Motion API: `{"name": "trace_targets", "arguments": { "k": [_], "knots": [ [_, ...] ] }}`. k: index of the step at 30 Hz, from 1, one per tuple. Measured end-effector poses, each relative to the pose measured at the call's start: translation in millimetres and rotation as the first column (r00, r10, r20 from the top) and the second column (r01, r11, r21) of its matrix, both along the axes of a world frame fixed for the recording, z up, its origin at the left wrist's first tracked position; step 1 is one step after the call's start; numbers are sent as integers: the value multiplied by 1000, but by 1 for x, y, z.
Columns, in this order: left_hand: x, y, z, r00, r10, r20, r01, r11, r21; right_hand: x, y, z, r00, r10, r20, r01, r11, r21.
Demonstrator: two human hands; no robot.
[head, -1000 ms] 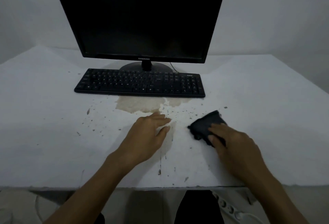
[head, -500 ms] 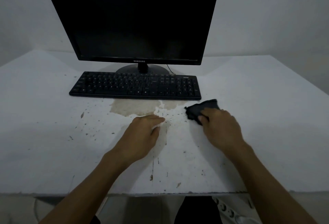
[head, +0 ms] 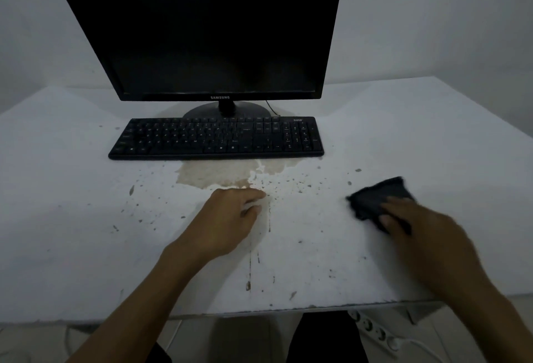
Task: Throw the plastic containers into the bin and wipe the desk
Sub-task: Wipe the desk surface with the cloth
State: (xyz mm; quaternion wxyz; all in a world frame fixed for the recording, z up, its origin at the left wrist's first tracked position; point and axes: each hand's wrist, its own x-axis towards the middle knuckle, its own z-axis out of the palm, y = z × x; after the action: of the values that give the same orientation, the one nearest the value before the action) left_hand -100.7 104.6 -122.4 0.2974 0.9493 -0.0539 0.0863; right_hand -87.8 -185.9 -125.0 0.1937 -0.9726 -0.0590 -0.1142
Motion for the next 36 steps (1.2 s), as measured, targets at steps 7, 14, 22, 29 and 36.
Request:
{"name": "trace_targets", "arguments": {
  "k": [7, 14, 22, 29, 36],
  "knots": [
    [2, 1, 4, 999, 16, -31, -17, 1000, -24, -6, 28, 6, 997, -74, -11, 74, 997, 17],
    [2, 0, 5, 999, 24, -27, -25, 1000, -18, -5, 92, -3, 962, 269, 38, -271, 961, 55],
    [3, 3, -2, 999, 29, -41, -33, 996, -83, -44, 129, -3, 839, 541, 56, -540, 841, -30],
    [2, 1, -3, 999, 28, -34, -30, 998, -57, 39, 56, 2, 982, 190, 0, -190, 982, -13],
    [4, -3, -3, 997, 83, -4, -83, 996, -40, 52, 73, 14, 975, 207, -79, -210, 977, -36]
  ]
}}
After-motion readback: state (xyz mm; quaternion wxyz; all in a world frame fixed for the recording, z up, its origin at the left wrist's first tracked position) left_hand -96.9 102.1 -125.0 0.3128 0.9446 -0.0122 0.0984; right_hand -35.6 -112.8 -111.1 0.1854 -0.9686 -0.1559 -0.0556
